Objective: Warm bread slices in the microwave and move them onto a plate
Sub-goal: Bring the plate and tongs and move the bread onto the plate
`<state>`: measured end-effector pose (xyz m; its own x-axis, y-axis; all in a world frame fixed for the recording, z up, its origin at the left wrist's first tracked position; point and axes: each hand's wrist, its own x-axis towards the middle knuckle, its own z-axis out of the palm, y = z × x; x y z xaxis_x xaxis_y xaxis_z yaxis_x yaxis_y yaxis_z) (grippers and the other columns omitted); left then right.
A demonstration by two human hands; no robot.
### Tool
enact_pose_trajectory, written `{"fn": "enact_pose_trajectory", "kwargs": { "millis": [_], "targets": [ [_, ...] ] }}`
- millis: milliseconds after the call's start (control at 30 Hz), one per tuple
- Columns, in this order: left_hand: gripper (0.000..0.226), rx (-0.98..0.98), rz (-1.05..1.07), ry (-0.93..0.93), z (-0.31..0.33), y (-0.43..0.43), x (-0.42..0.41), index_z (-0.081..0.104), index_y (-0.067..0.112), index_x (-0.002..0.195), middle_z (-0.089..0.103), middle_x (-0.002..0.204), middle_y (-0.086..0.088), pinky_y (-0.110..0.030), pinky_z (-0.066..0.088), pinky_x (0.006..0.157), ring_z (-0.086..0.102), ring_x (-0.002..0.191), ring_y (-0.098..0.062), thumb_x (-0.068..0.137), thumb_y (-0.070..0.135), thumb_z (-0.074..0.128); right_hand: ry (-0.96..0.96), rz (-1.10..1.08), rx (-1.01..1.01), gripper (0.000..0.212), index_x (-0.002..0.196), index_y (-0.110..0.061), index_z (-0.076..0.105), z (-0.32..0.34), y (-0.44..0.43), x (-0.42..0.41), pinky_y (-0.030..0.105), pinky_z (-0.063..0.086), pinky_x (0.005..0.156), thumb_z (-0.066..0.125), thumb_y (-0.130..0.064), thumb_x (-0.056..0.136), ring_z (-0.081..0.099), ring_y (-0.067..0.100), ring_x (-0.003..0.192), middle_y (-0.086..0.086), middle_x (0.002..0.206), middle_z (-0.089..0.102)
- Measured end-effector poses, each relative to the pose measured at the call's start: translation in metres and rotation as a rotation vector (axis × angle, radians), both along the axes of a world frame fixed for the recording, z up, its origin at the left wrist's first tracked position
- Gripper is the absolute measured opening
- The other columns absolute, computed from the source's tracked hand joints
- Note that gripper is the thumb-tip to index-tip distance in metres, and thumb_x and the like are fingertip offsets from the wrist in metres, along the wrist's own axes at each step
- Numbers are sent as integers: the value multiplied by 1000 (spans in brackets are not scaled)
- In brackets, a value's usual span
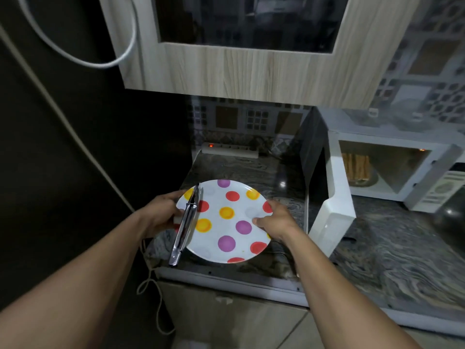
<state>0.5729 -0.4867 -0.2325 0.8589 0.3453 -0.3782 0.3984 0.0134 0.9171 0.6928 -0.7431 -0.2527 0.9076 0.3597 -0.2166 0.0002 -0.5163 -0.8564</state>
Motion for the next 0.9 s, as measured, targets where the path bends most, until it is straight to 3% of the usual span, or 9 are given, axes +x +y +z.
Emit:
{"fn": "enact_pose_trajectory", "kwargs": {
  "millis": [100,267,367,500,600,700,900],
  "targets": [
    [66,-18,-4,1,9,-12,-26,62,24,127,72,108,-14,-44,48,81,57,87,-29,87,-19,35,-15,24,-23,34,108,-20,61,9,-10,-20,42,58,87,78,-10,81,67,23,98,3,107,70],
    [66,-43,-18,-6,31,-32,-63,62,25,123,76,101,-10,-45,51,84,63,93,-33,86,-21,33,-17,38,-3,28,102,-22,61,26,-32,-55,38,58,85,76,-8,83,67,22,96,0,100,69],
    [66,-53,-36,-14,41,-42,-83,64,27,121,73,111,-13,-51,51,95,67,106,-37,86,-19,33,-17,7,26,30,109,-17,64,35,-51,-81,40,58,88,77,-8,83,69,22,96,2,104,71],
    [61,-73,-81,-18,42,-65,-110,64,26,127,69,117,-12,-45,56,85,66,91,-31,88,-9,33,-10,-23,19,26,104,-16,65,44,-84,-115,35,58,82,77,-7,83,68,19,89,-2,95,70],
    [46,-104,-117,-34,45,-87,-128,72,28,117,59,131,-23,-47,57,87,63,97,-37,90,6,42,-26,-63,-9,28,107,-13,69,48,-111,-140,38,58,86,79,-9,81,69,23,96,4,103,73],
    [51,-115,-177,-44,52,-119,-144,74,29,112,64,128,-19,-46,57,88,65,102,-36,91,1,37,-27,-116,-7,31,110,-10,69,53,-146,-166,36,58,84,78,-6,81,70,23,97,6,107,74],
    [63,-116,-314,-62,52,-175,-157,67,25,123,69,123,-10,-53,50,100,65,114,-35,87,-12,31,-32,-200,-32,31,112,-10,69,61,-217,-207,36,59,81,78,-6,82,70,23,97,6,107,74]
  ]
}}
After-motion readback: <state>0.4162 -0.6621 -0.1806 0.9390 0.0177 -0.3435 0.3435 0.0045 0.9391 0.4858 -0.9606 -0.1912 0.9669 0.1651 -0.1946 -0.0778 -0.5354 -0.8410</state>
